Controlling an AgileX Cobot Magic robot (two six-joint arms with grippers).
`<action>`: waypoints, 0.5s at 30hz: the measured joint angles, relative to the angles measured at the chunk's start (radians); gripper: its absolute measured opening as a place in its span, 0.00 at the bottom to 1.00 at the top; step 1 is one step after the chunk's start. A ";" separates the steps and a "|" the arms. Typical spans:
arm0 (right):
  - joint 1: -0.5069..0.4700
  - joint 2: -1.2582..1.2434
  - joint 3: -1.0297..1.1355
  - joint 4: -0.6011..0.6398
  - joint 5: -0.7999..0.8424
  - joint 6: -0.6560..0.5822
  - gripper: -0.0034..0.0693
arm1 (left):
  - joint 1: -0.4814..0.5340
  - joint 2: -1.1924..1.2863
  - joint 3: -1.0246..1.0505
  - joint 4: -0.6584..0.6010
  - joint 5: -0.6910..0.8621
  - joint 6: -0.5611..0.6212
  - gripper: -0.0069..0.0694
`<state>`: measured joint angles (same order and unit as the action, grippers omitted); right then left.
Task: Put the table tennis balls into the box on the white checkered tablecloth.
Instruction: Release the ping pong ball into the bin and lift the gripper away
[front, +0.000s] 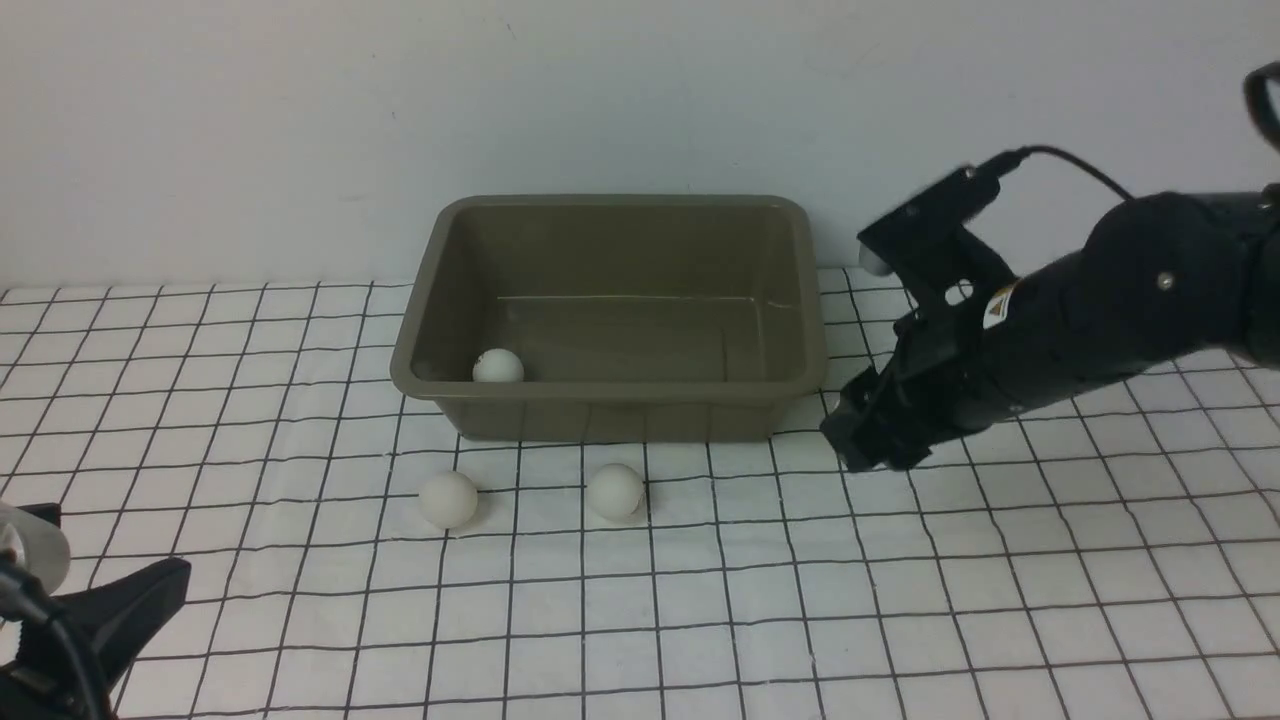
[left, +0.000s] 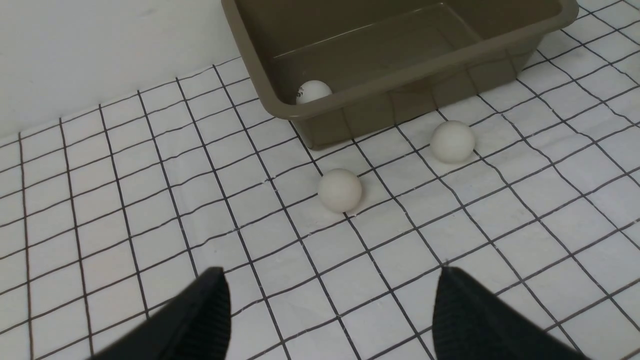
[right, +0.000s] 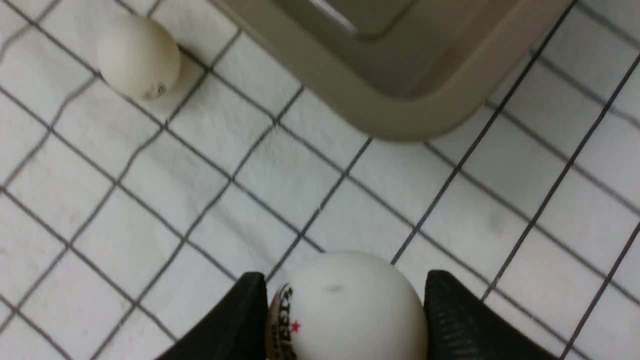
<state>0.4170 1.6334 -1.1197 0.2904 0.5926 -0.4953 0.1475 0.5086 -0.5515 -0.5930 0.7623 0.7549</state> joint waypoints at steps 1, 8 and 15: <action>0.000 0.000 -0.006 0.022 -0.019 -0.016 0.54 | 0.000 0.000 0.000 -0.001 0.000 0.000 0.73; 0.000 0.126 -0.151 0.254 -0.143 -0.191 0.54 | 0.000 0.000 0.000 -0.004 0.003 0.000 0.73; 0.000 0.364 -0.380 0.333 -0.051 -0.373 0.54 | 0.000 0.000 0.000 -0.005 0.020 -0.001 0.73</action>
<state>0.4170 1.9975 -1.5000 0.6238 0.5420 -0.8687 0.1475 0.5086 -0.5515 -0.5981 0.7818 0.7541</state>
